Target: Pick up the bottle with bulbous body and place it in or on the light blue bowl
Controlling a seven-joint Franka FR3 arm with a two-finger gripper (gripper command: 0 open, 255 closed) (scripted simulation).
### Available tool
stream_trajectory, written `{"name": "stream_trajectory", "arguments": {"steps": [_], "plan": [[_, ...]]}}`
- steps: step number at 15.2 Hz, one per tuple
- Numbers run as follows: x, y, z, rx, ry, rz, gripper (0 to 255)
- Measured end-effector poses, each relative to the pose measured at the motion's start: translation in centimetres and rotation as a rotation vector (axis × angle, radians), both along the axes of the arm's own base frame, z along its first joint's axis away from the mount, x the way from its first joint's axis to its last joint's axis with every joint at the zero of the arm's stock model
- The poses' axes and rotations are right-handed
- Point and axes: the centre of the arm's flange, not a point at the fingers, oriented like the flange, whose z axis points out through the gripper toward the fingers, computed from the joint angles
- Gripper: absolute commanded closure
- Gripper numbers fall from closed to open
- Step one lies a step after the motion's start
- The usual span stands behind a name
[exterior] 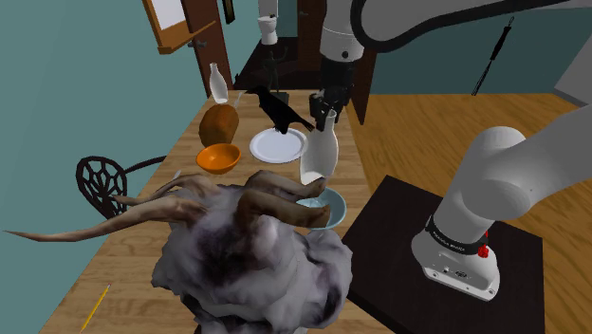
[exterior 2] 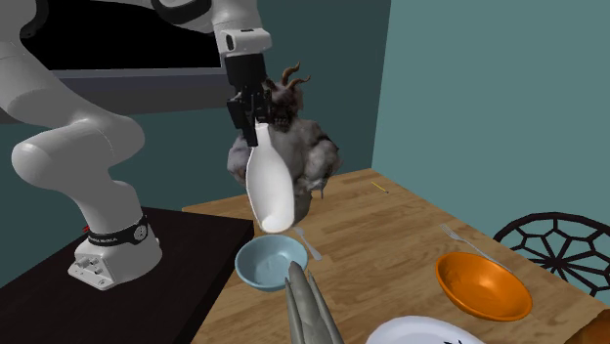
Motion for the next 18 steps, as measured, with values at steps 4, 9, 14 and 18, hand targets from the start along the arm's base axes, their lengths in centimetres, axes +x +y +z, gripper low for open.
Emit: {"name": "stream_trajectory", "arguments": {"steps": [4,9,14,18], "plan": [[0.0,0.2,-2.0,0.0,0.0,0.0,255],[-0.1,0.1,-4.6,0.0,0.0,0.0,255],[0.0,0.0,-7.3,0.0,0.0,0.0,255],[-0.2,0.1,-9.5,0.0,0.0,0.0,255]]}}
